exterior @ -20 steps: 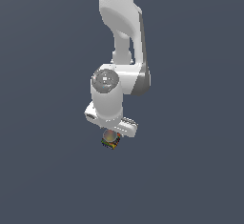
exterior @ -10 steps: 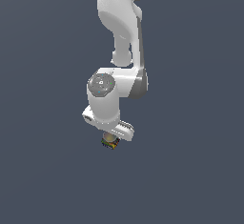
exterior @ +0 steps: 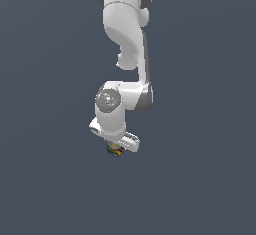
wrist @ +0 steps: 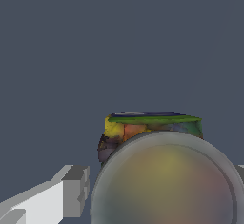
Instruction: Pick up the object and move it to a goal position.
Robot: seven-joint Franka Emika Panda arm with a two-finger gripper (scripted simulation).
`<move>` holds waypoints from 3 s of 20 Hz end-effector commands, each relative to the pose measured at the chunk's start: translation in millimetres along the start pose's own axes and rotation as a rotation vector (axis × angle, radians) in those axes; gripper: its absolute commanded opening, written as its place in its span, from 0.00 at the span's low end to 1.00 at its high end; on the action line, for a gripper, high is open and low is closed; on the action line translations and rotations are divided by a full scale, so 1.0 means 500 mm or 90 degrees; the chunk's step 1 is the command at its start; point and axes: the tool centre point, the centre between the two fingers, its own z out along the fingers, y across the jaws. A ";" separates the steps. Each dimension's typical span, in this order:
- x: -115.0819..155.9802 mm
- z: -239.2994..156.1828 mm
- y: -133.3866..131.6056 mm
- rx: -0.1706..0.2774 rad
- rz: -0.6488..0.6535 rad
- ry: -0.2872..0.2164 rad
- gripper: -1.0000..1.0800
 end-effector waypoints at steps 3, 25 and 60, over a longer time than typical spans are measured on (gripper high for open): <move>0.003 0.015 -0.001 0.000 0.001 0.001 0.96; -0.012 -0.019 0.004 0.000 0.000 0.000 0.00; -0.262 -0.653 0.102 0.000 0.001 0.001 0.00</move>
